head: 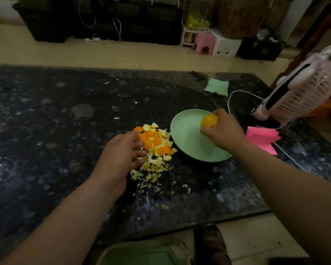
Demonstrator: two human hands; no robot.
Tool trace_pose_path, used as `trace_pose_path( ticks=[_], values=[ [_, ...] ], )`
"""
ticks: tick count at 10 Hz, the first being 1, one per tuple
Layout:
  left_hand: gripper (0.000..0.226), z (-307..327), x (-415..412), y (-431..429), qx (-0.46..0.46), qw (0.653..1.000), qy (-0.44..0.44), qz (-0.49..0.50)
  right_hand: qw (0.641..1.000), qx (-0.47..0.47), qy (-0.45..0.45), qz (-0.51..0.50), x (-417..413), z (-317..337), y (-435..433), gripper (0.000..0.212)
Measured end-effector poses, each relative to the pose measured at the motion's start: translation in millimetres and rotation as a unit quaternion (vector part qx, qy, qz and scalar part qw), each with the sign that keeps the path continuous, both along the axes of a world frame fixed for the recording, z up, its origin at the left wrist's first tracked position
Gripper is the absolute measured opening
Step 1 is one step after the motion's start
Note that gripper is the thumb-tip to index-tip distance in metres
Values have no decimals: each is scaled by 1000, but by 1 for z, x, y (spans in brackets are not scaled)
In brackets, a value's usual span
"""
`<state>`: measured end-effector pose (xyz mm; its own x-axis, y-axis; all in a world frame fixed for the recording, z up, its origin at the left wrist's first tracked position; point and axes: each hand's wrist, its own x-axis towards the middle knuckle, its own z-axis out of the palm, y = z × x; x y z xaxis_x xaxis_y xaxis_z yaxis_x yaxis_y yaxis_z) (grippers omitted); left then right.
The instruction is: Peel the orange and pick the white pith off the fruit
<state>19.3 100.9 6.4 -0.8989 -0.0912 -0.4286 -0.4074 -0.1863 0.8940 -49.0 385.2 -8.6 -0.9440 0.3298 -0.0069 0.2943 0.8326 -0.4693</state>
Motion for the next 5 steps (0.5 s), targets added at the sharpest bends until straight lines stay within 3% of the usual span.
trace_pose_path(
  ticks=[2, 3, 4, 5],
  values=[
    [29, -5, -1, 0, -7, 1000, 4, -2, 999, 14, -5, 47, -4, -20, -5, 75],
    [28, -5, 1, -3, -14, 1000, 5, -7, 997, 16, -28, 64, -3, -21, 0, 102],
    [25, -1, 5, -11, -20, 1000, 16, -16, 998, 23, -18, 60, 3, -14, 7, 113],
    [23, 5, 10, -17, -55, 998, 21, -12, 992, 2, 125, 21, 13, -7, 2, 77]
  ],
)
